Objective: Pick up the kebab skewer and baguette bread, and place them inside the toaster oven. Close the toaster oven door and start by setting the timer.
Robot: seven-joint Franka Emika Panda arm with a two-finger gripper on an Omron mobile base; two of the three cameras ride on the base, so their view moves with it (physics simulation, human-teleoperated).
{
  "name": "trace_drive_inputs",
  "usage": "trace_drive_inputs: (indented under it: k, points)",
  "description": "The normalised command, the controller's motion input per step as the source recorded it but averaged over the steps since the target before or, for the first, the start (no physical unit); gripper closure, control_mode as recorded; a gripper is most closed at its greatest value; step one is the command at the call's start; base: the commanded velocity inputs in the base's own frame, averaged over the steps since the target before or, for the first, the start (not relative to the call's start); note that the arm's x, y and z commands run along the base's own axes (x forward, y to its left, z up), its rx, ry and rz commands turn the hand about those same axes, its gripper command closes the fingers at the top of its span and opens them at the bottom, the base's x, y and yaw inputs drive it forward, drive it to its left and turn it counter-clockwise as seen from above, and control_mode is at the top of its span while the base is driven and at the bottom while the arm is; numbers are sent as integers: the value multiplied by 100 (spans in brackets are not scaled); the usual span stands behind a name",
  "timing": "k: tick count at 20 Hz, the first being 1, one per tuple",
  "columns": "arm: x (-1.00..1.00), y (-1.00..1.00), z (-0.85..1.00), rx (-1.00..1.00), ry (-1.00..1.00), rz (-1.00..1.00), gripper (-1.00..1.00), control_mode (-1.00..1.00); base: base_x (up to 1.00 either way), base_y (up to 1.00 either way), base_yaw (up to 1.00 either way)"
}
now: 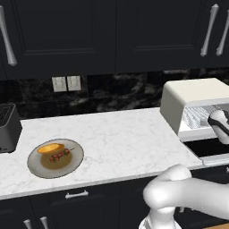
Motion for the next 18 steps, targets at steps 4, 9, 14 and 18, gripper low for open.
trace_drive_inputs:
  k: [4,9,14,18]
  points:
    - [-100,-14,-45,-7,33,0,-100,-100,0,0,0]
    - [-100,-8,-54,-8,37,0,-100,-100,0,0,0]
    - [-75,23,54,0,23,9,-100,-100,0,0,0]
    - [-91,78,98,0,10,19,-100,-100,0,0,0]
